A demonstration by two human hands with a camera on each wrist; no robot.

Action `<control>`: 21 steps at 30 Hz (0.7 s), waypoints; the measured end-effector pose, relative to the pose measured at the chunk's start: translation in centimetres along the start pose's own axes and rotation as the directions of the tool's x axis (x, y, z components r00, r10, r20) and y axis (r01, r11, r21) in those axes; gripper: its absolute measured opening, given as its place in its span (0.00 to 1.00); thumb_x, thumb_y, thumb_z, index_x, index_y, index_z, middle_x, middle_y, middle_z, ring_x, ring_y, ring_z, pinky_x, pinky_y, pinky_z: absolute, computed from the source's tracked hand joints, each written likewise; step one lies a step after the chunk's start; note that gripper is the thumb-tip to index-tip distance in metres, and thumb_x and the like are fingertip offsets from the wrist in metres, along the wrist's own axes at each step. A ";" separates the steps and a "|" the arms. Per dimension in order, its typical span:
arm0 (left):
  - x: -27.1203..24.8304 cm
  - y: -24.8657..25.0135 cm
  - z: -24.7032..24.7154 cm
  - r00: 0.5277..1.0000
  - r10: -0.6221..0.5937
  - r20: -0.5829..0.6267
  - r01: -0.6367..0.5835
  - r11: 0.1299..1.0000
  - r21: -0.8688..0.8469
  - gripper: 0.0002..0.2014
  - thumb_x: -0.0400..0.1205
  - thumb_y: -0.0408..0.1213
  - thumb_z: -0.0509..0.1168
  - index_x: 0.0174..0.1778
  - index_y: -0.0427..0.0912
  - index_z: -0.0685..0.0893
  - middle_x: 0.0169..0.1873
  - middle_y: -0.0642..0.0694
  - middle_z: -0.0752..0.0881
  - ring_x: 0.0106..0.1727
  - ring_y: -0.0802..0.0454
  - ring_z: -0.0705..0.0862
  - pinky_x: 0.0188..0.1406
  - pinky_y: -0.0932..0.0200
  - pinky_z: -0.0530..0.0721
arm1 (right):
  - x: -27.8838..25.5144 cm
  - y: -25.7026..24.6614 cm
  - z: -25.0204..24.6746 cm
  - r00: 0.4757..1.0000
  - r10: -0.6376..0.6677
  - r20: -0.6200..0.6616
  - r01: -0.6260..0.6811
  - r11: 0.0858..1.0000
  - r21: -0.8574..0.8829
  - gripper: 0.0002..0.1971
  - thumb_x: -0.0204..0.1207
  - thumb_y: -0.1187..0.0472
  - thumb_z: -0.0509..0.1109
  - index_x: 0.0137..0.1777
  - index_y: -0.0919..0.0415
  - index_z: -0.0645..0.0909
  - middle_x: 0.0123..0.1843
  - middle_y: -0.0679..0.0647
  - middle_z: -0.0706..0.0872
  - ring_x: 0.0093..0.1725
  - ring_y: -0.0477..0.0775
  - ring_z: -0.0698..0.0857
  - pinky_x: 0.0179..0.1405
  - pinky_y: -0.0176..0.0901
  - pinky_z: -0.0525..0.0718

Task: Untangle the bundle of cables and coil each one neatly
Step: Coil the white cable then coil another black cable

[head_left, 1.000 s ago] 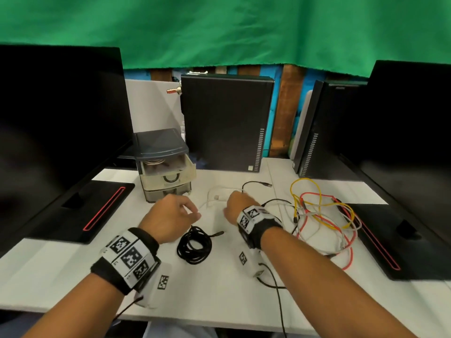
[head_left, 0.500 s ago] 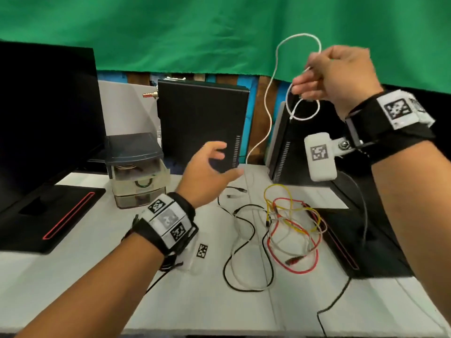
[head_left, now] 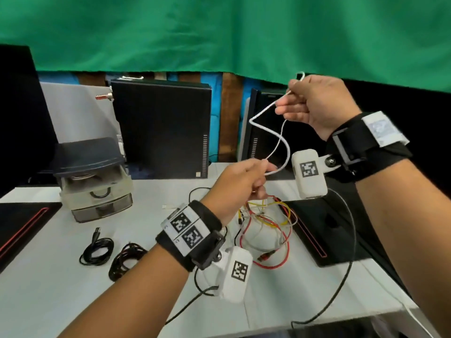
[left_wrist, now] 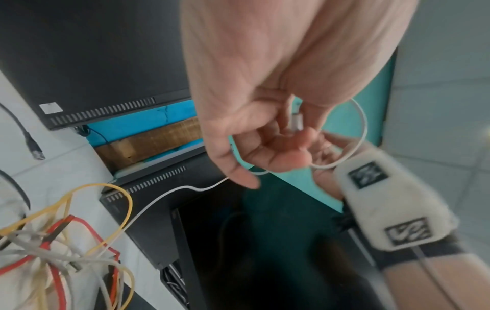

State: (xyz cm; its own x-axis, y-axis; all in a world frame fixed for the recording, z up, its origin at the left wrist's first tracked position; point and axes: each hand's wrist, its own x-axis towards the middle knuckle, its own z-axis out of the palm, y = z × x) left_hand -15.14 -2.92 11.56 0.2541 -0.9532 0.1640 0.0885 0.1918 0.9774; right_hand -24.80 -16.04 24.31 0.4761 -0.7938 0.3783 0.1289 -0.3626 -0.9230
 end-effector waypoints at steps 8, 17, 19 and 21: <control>-4.1 0.7 -3.9 0.993 -0.038 0.109 0.027 0.995 0.096 0.13 0.90 0.35 0.57 0.62 0.43 0.87 0.31 0.50 0.81 0.36 0.56 0.81 0.47 0.60 0.85 | -4.9 6.8 -0.2 0.948 -0.315 -0.036 0.240 0.789 -0.566 0.12 0.73 0.44 0.73 0.44 0.52 0.84 0.39 0.43 0.87 0.43 0.47 0.87 0.51 0.51 0.87; -9.9 0.9 -6.7 0.991 -0.086 0.106 0.101 0.983 -0.151 0.16 0.85 0.50 0.61 0.33 0.47 0.77 0.26 0.51 0.63 0.27 0.53 0.66 0.36 0.59 0.77 | -14.7 11.4 7.1 0.876 -0.159 0.456 0.145 0.987 0.066 0.15 0.87 0.57 0.60 0.54 0.61 0.88 0.32 0.57 0.85 0.35 0.53 0.84 0.48 0.43 0.83; -10.7 1.5 -7.2 0.996 -0.086 0.008 0.083 0.933 -0.351 0.19 0.88 0.48 0.59 0.32 0.46 0.74 0.24 0.51 0.64 0.26 0.54 0.68 0.33 0.59 0.81 | -15.6 12.6 8.1 0.906 -0.043 0.420 0.006 0.996 0.090 0.13 0.87 0.57 0.63 0.54 0.59 0.89 0.25 0.53 0.76 0.25 0.49 0.75 0.34 0.44 0.82; -10.8 1.7 -8.0 0.985 -0.083 -0.149 0.002 0.877 -0.480 0.19 0.88 0.46 0.56 0.32 0.44 0.74 0.24 0.51 0.73 0.29 0.54 0.81 0.39 0.57 0.89 | -16.6 13.7 9.2 0.895 0.028 0.446 -0.039 0.999 0.015 0.12 0.87 0.57 0.65 0.56 0.57 0.89 0.23 0.49 0.72 0.22 0.47 0.70 0.24 0.39 0.76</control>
State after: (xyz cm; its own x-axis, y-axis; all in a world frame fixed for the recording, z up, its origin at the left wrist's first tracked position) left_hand -10.00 9.56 10.37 0.3865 -0.9203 0.0602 0.5402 0.2789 0.7940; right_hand -22.98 -3.34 4.75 0.8175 -0.5028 0.2810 0.1233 -0.3238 -0.9381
